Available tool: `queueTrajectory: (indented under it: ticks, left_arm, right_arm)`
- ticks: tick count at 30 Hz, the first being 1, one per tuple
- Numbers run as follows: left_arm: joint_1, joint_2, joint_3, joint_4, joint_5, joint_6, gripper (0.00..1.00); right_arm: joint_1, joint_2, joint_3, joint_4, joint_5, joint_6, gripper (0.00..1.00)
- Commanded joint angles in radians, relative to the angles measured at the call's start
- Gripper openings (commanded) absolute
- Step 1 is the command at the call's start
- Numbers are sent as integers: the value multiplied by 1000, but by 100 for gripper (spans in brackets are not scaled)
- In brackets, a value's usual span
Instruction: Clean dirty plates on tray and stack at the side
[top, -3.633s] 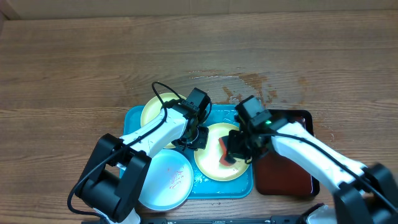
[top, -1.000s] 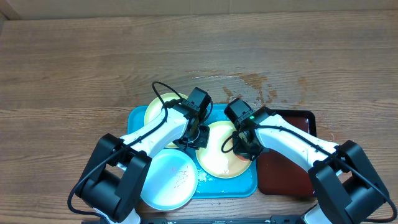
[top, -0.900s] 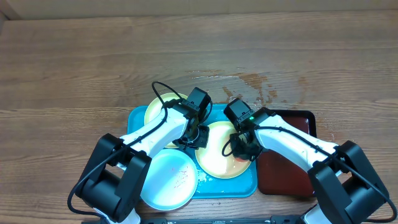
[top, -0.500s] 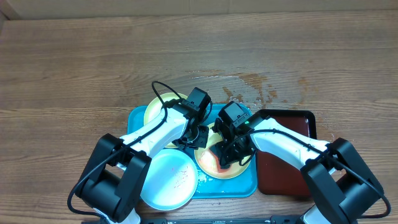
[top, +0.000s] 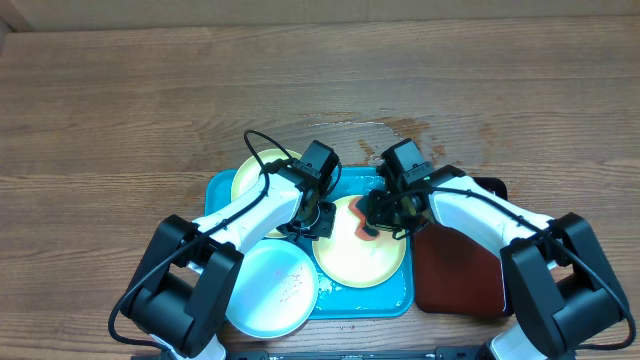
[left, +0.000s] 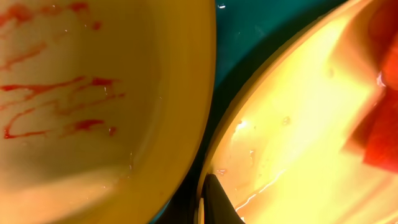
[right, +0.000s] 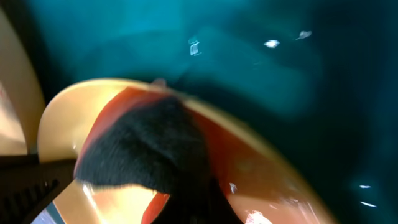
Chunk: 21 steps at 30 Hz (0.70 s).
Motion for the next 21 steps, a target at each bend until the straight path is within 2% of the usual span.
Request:
queueTrajectory:
  ticks: [1, 7, 12, 14, 19, 21]
  left_arm:
    - [-2, 39, -6, -6, -27, -7, 4]
    - [-2, 39, -6, -6, -27, -7, 4]
    - [-2, 39, -6, -5, -27, -7, 4]
    - [-2, 39, -6, -3, -27, -7, 4]
    - [-2, 39, -6, -3, -27, -7, 4]
    - [-2, 39, -6, -2, -27, -6, 4]
  right_arm:
    - [-18, 28, -11, -73, 184, 35, 4]
    - [-16, 28, -11, -262, 292, 36, 4]
    - [-16, 28, -11, -360, 293, -15, 4]
    - [-15, 28, -11, -359, 225, -106, 4]
    - [-12, 28, -11, -364, -130, -424, 4]
    - [-5, 28, -11, -366, -202, -480, 4]
